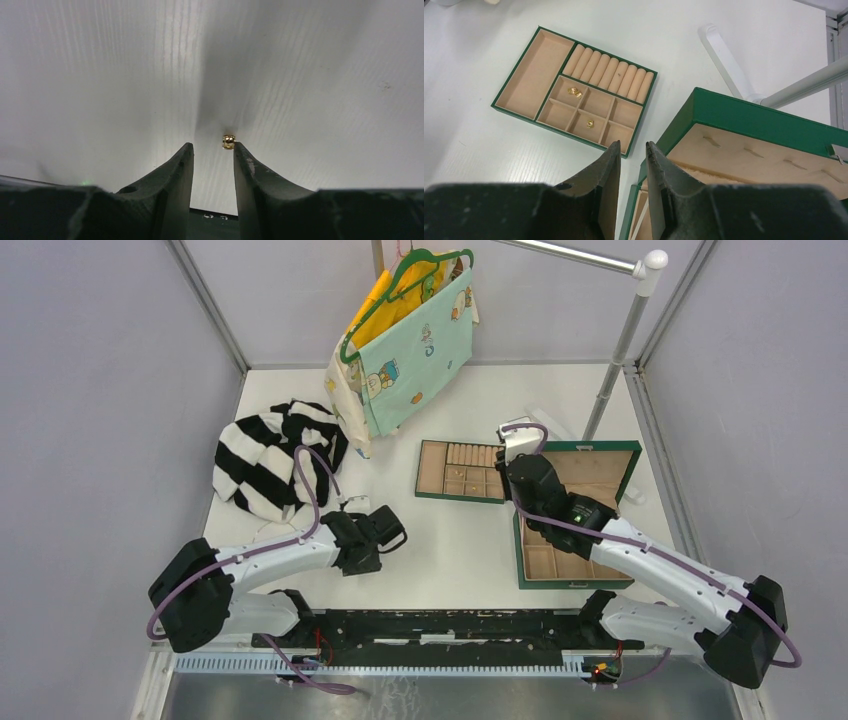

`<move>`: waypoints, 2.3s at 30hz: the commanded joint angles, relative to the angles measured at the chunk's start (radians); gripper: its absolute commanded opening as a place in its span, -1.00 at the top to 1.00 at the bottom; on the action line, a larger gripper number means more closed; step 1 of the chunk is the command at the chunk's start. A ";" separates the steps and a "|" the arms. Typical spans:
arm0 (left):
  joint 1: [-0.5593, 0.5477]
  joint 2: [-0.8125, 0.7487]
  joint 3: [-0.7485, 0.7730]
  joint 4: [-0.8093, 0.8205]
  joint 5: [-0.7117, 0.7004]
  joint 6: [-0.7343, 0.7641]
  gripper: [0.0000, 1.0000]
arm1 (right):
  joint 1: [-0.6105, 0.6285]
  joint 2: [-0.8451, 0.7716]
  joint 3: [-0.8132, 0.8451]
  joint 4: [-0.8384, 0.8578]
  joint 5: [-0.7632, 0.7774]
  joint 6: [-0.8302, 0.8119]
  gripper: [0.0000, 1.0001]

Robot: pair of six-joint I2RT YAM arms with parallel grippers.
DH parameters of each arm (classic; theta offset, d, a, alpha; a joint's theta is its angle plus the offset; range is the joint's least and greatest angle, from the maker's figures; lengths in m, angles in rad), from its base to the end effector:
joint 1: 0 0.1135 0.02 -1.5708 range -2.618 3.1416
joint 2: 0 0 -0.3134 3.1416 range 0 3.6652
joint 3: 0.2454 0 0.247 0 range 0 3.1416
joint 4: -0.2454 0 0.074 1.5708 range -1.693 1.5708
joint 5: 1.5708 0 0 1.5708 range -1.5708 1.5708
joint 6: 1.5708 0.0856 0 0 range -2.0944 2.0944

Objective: Organize the mixed jewelry

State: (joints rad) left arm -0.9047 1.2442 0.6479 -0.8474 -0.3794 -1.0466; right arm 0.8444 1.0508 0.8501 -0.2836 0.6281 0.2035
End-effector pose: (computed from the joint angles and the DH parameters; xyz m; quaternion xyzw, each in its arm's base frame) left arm 0.1305 -0.1147 0.1732 -0.0814 0.9768 0.0539 0.1908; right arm 0.1956 0.1444 0.3298 -0.1049 0.8230 0.0170 0.5580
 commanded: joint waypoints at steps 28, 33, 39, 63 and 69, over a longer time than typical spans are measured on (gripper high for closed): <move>0.032 0.037 -0.022 0.122 -0.004 0.010 0.55 | 0.002 0.015 0.033 0.044 -0.025 0.004 0.39; 0.033 0.015 -0.014 0.094 0.000 0.013 0.40 | 0.002 0.020 0.035 0.045 -0.028 0.004 0.39; 0.031 -0.004 -0.005 0.068 -0.002 0.023 0.40 | 0.002 0.028 0.037 0.046 -0.034 0.004 0.40; 0.031 0.024 0.002 0.071 0.010 0.055 0.51 | 0.002 0.042 0.039 0.048 -0.044 0.010 0.39; 0.030 0.016 0.000 0.080 0.008 0.047 0.59 | 0.002 0.044 0.040 0.052 -0.048 0.010 0.39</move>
State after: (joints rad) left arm -0.8764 1.2663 0.6384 -0.7830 -0.3599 -1.0126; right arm 0.8444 1.0943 0.8505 -0.2775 0.5819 0.2047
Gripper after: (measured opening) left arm 0.217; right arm 0.304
